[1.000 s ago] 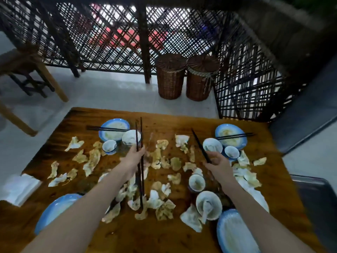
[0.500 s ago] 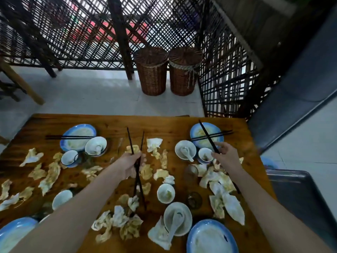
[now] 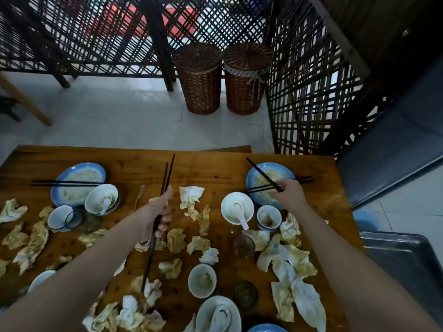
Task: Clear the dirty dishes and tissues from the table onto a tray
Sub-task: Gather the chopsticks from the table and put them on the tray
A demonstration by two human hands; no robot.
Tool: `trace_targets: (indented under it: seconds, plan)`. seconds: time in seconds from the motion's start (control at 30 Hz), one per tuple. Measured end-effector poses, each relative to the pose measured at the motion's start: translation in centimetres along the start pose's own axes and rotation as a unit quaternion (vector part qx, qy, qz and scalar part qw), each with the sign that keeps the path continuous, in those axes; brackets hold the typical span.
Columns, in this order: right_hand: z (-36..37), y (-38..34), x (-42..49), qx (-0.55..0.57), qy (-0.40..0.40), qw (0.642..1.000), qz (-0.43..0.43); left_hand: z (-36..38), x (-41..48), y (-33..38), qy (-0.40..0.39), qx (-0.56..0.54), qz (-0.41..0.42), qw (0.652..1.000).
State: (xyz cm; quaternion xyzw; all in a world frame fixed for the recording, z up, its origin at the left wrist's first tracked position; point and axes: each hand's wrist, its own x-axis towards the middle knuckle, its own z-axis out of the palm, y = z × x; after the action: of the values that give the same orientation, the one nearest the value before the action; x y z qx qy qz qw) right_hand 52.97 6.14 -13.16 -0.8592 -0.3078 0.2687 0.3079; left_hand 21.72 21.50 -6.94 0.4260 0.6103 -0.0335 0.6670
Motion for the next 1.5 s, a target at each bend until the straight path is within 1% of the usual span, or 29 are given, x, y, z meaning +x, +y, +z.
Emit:
trace_targets:
  seconds: [0.1,0.2,0.3,0.43,0.6,0.7,0.8,0.9,0.97,1.03,1.07,1.1,1.13,1.17,1.23,1.37,1.5]
  plan:
    - [0.8,0.5,2.1,-0.038,-0.028,0.999,-0.006,0.2,1.0,0.5,-0.007,0.017,0.0,1.0]
    - [1.6,1.0,3.2,-0.066,-0.047,0.997,-0.009,0.8,1.6,0.7,-0.005,-0.02,0.04,0.999]
    - [2.2,1.3,3.9,-0.07,-0.042,0.997,-0.007,1.3,2.1,0.7,-0.004,-0.051,0.063,0.997]
    - [2.6,1.4,4.4,-0.103,-0.02,0.994,-0.013,1.6,2.3,0.5,-0.018,-0.083,0.055,0.995]
    - [2.3,0.3,4.5,-0.166,0.006,0.986,-0.023,1.2,1.8,0.3,-0.041,-0.077,0.067,0.994]
    - [1.3,-1.1,4.0,-0.136,0.044,0.99,-0.016,0.9,1.2,0.2,-0.041,-0.097,0.083,0.991]
    - [0.2,-3.4,2.7,-0.119,0.077,0.988,-0.066,0.4,0.4,-0.1,-0.038,-0.112,0.11,0.987]
    - [-0.4,-6.3,1.0,-0.117,0.075,0.985,-0.104,-0.2,-1.0,-0.5,-0.052,-0.116,0.135,0.983]
    - [-0.3,-8.3,-0.5,-0.056,0.037,0.991,-0.118,-0.9,-2.2,-0.7,-0.064,-0.114,0.15,0.98]
    - [0.0,-9.9,-2.5,0.059,-0.046,0.992,-0.099,-1.6,-3.4,-1.1,-0.064,-0.115,0.158,0.979]
    - [0.5,-10.7,-3.6,0.127,-0.104,0.984,-0.072,-2.1,-4.0,-1.3,-0.062,-0.123,0.161,0.977]
    - [1.0,-11.4,-4.9,0.189,-0.161,0.968,-0.036,-2.6,-4.5,-1.5,-0.06,-0.135,0.162,0.976]
    - [1.6,-12.2,-6.1,0.235,-0.204,0.95,-0.006,-3.2,-5.0,-1.8,-0.057,-0.146,0.162,0.974]
    - [2.3,-12.7,-7.1,0.264,-0.231,0.936,0.013,-3.8,-5.4,-2.0,-0.056,-0.157,0.16,0.973]
    - [3.7,-14.0,-9.0,0.308,-0.255,0.916,0.033,-5.3,-6.2,-2.5,-0.054,-0.175,0.153,0.971]
    - [6.1,-16.2,-11.6,0.384,-0.285,0.875,0.073,-8.8,-7.4,-3.5,-0.043,-0.172,0.138,0.974]
    - [9.0,-18.4,-12.9,0.416,-0.287,0.856,0.108,-12.8,-7.3,-4.5,-0.016,-0.165,0.134,0.977]
